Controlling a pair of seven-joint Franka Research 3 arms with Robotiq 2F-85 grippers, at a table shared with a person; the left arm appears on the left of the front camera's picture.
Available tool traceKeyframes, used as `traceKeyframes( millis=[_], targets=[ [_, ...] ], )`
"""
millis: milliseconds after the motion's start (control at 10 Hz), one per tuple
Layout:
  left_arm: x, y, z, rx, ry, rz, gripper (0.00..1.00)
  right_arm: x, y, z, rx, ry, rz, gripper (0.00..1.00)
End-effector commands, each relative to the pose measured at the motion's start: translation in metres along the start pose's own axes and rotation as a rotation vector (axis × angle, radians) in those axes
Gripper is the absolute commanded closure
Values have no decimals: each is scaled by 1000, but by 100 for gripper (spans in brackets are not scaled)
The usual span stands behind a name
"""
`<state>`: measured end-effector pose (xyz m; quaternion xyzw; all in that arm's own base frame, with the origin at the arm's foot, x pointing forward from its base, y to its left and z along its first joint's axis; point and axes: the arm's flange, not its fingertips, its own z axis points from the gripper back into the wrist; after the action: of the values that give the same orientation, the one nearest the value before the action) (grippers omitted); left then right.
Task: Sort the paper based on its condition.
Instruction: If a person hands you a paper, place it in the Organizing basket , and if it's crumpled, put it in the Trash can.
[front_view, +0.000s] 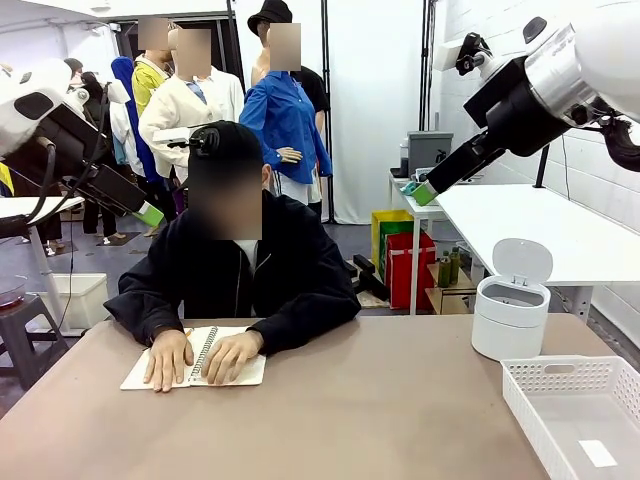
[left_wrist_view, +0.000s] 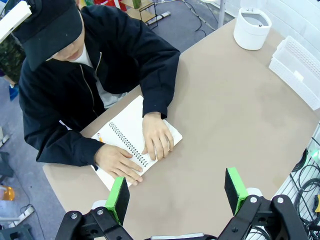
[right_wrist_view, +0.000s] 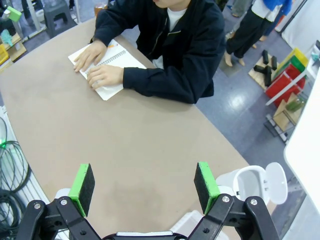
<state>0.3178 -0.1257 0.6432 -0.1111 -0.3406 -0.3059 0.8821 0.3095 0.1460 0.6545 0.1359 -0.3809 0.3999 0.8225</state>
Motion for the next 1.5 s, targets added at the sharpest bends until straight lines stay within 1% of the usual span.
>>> traceKeyframes(
  millis=[0, 1400],
  targets=[
    [0, 0, 1, 1, -2, 1, 0, 1, 0, 0, 2, 2, -5, 0],
    [0, 0, 1, 1, -2, 1, 0, 1, 0, 0, 2, 2, -5, 0]
  ],
)
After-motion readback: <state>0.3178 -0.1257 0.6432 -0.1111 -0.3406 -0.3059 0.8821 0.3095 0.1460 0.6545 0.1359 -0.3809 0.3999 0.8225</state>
